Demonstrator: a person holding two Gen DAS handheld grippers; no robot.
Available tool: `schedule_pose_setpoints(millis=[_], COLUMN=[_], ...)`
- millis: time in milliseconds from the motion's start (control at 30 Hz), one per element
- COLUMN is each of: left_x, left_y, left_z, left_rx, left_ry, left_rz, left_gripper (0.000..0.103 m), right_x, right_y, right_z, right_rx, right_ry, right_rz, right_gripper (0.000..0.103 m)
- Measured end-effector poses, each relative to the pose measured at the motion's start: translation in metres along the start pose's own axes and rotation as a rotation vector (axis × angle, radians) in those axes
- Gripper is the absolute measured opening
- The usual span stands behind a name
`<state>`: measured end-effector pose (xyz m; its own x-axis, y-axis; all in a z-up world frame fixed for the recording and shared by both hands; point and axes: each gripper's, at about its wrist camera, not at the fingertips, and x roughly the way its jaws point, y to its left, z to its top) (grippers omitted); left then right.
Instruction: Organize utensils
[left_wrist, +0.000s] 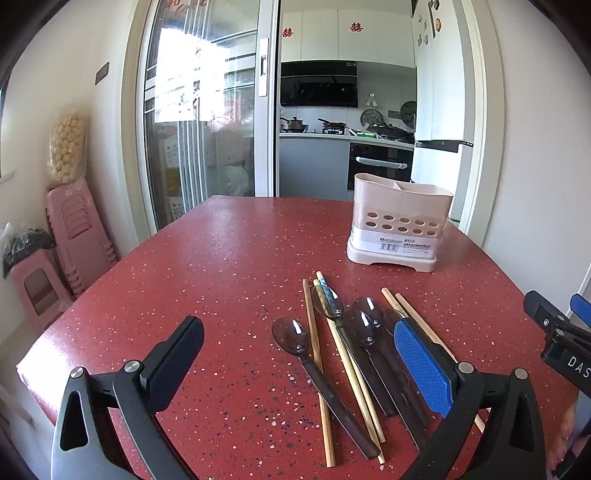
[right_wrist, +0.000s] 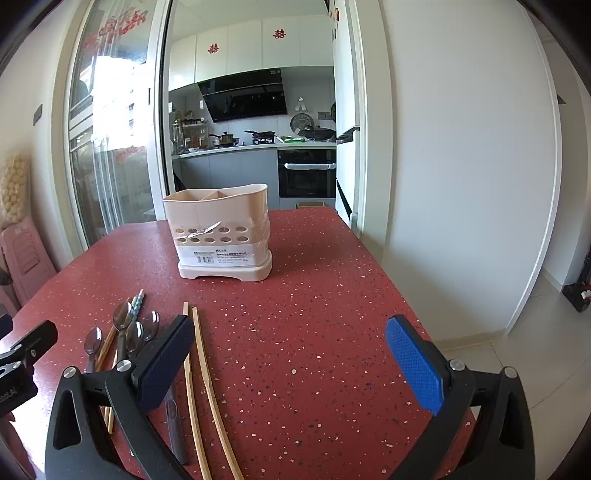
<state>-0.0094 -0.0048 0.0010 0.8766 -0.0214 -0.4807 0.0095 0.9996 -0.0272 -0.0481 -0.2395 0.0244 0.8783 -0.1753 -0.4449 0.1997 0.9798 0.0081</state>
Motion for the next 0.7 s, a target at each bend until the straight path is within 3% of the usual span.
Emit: schedule_pose_setpoints(millis=[700], left_x=[-0.0035], left_y=[0.0], left_z=[-0.0014], left_rx=[0.009], left_ry=[-0.005], left_rz=[-0.015], left_gripper=[0.103], right_x=[-0.0025], right_y=[0.0028], right_z=[-0.0015], right_rx=[-0.006], right_ry=[-0.013], right_rz=[0.006], right_gripper=[0.103])
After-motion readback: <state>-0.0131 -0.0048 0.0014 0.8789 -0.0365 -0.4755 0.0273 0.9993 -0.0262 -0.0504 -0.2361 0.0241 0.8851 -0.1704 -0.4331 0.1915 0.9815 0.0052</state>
